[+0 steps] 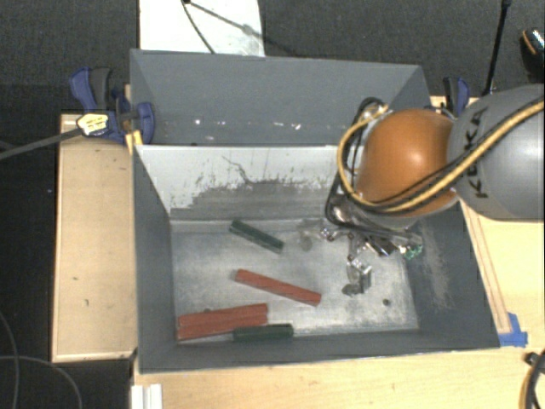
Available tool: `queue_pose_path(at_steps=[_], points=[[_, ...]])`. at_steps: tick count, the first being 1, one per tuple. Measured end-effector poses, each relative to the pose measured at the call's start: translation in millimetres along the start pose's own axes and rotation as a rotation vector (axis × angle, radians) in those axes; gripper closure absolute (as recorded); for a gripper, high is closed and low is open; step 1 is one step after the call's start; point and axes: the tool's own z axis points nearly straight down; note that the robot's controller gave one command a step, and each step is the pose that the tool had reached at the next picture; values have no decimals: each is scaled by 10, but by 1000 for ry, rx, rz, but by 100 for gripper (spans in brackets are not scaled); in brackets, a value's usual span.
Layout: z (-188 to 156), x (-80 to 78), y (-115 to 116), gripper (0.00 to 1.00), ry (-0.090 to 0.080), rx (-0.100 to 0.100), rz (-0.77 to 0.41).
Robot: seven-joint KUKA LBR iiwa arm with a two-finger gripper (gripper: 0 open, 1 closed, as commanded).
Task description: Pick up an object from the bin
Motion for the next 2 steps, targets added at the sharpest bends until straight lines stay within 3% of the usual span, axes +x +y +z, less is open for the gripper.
queue_pose_path(at_steps=[1, 2], points=[[679, 56, 425, 0, 9, -11, 16], [636, 40, 385, 100, 2, -4, 18]])
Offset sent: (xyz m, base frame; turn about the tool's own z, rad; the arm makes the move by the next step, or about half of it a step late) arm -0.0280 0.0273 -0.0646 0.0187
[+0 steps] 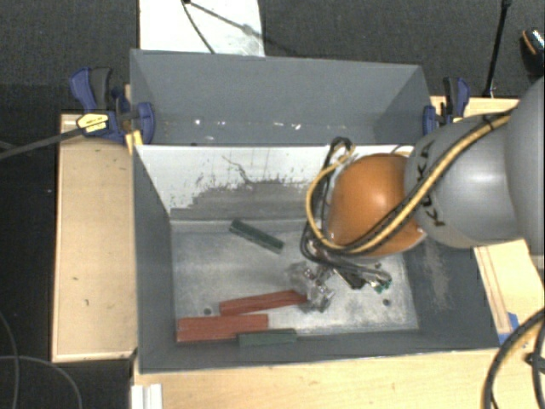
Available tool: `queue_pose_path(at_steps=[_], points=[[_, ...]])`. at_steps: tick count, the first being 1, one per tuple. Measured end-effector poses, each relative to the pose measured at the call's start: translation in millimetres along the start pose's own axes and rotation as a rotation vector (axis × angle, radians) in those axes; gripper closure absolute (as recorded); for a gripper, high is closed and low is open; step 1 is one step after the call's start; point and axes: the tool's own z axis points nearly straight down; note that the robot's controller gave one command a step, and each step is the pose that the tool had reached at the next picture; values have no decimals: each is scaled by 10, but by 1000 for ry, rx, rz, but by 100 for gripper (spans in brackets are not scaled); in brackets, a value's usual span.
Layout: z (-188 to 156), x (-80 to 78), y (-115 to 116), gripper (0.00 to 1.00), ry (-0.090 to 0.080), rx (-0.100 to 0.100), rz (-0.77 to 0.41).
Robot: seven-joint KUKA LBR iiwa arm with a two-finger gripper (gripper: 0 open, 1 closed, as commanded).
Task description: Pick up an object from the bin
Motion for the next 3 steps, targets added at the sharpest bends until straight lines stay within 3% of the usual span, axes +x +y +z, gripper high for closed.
queue_pose_path(at_steps=[1, 2, 3], points=[[-2153, -18, -506, 100, -6, 7, -159], [-2105, -12, -485, 0, 1, -1, -158], [-658, -79, -692, 0, 6, -7, -293]])
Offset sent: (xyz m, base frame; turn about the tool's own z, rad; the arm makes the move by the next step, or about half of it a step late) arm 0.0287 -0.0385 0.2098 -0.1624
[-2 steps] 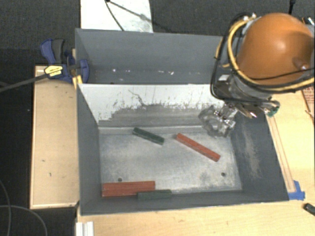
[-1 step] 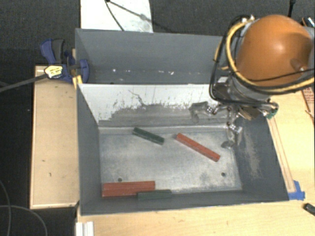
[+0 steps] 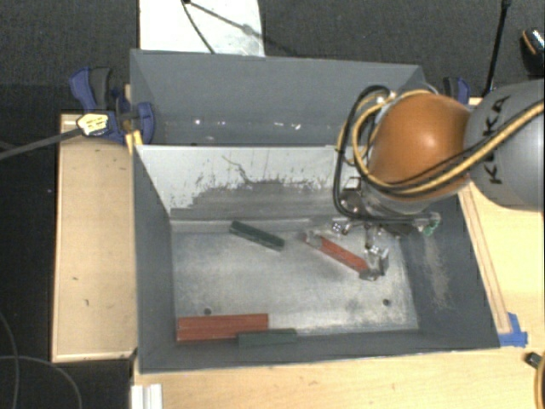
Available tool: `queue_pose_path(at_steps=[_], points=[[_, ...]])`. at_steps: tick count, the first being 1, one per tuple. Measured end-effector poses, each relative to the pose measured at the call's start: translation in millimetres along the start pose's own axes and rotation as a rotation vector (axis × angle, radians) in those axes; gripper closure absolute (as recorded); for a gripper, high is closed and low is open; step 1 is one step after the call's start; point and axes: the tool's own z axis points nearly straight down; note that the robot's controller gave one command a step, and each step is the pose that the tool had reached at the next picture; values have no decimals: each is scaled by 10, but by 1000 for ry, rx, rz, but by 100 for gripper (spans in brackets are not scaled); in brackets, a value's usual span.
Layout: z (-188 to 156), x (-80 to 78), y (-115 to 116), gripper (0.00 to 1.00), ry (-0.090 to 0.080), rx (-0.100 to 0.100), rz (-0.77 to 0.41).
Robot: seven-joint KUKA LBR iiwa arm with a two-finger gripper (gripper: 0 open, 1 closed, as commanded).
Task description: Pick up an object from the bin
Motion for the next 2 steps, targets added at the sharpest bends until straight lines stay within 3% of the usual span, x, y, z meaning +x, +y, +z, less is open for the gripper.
queue_pose_path(at_steps=[1, 2], points=[[615, 102, -362, 0, -1, 3, 149], [705, 209, -477, 0, -3, 3, 224]])
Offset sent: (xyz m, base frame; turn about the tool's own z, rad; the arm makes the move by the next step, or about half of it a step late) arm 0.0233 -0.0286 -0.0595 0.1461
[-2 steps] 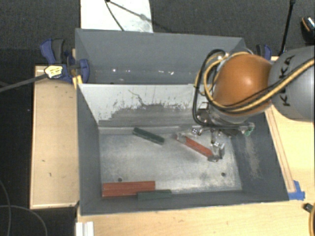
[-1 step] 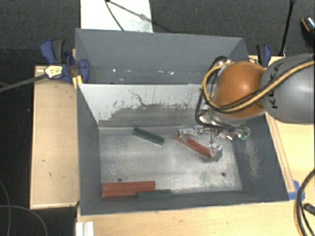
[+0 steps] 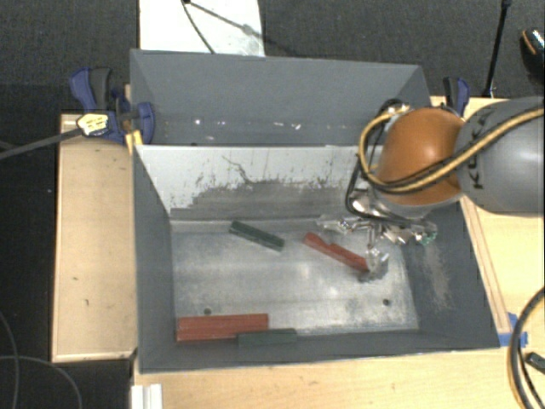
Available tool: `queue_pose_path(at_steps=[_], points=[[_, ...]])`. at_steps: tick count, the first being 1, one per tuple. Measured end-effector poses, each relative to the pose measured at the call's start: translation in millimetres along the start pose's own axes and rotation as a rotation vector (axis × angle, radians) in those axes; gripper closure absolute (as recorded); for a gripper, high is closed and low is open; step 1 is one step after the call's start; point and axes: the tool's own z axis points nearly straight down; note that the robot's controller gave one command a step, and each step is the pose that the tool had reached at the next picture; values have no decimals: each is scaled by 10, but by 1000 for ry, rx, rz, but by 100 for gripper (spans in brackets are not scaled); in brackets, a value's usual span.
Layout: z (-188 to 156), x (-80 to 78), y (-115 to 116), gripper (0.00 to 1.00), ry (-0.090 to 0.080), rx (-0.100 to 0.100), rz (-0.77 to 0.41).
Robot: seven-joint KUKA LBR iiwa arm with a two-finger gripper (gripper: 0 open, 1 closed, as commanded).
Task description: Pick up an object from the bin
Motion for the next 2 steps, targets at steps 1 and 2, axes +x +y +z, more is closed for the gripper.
queue_pose_path(at_steps=[1, 2], points=[[-20, -18, -5, 100, -5, 3, -1], [-2, -1, -1, 0, -1, 1, -1]])
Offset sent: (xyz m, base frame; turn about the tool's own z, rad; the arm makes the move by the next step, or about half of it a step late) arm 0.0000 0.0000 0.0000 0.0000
